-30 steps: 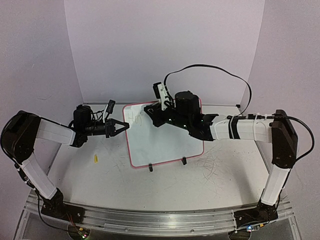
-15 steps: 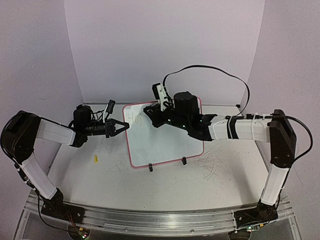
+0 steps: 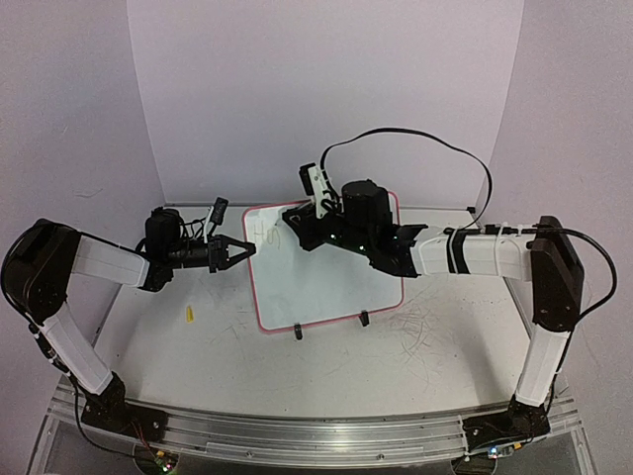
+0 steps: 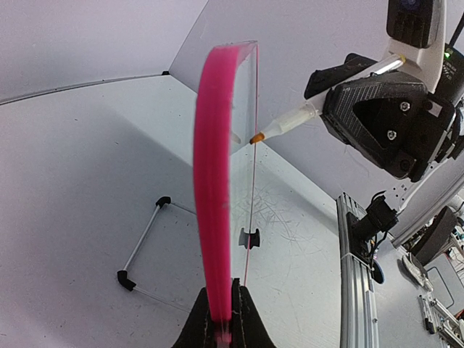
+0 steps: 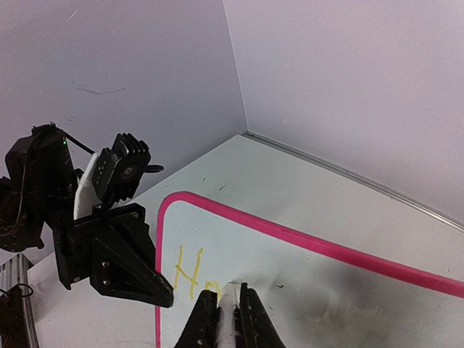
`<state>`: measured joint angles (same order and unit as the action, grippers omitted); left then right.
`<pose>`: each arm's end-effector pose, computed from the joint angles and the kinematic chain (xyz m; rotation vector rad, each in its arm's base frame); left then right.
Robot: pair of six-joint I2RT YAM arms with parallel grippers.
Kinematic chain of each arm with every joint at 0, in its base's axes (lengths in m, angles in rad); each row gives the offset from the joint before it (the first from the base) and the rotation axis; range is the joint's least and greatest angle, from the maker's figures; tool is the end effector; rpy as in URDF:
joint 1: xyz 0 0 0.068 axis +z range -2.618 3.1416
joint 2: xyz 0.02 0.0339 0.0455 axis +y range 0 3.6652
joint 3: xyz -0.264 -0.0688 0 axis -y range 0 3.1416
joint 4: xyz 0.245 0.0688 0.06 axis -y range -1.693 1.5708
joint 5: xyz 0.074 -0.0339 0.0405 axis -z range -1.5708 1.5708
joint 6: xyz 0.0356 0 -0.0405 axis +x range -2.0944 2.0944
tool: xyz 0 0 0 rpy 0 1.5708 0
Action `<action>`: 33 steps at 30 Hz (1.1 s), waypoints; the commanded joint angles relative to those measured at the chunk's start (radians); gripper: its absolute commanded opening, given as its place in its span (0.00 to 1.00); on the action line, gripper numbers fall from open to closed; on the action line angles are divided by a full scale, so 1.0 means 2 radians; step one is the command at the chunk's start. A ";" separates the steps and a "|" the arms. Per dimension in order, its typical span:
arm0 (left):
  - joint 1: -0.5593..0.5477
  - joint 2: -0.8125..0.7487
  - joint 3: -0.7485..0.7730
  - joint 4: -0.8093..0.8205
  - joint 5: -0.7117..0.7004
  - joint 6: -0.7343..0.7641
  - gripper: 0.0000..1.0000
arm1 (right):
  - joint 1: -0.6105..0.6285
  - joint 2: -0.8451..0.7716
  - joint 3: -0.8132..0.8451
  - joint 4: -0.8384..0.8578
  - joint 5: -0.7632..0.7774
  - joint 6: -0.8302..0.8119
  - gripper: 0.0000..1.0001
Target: Write a sentence on the whiteboard
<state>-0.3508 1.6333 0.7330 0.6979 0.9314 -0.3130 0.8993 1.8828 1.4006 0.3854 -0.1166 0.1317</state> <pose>0.2992 -0.1399 0.2032 0.7439 1.7213 -1.2855 0.2797 0.3586 0.2937 -0.7373 1.5795 0.8672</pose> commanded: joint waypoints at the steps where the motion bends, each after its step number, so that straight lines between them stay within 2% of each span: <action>1: -0.001 -0.016 0.017 -0.004 -0.022 0.036 0.00 | 0.001 0.004 0.009 0.011 0.008 -0.004 0.00; 23: -0.001 -0.016 0.019 -0.006 -0.024 0.038 0.00 | 0.002 0.017 0.015 0.003 0.007 -0.005 0.00; 33: 0.000 -0.017 0.019 -0.007 -0.024 0.038 0.00 | 0.001 0.006 0.001 0.011 0.045 -0.005 0.00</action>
<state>-0.3508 1.6310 0.7330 0.6884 0.9283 -0.3101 0.9053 1.8992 1.4006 0.3800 -0.0953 0.1314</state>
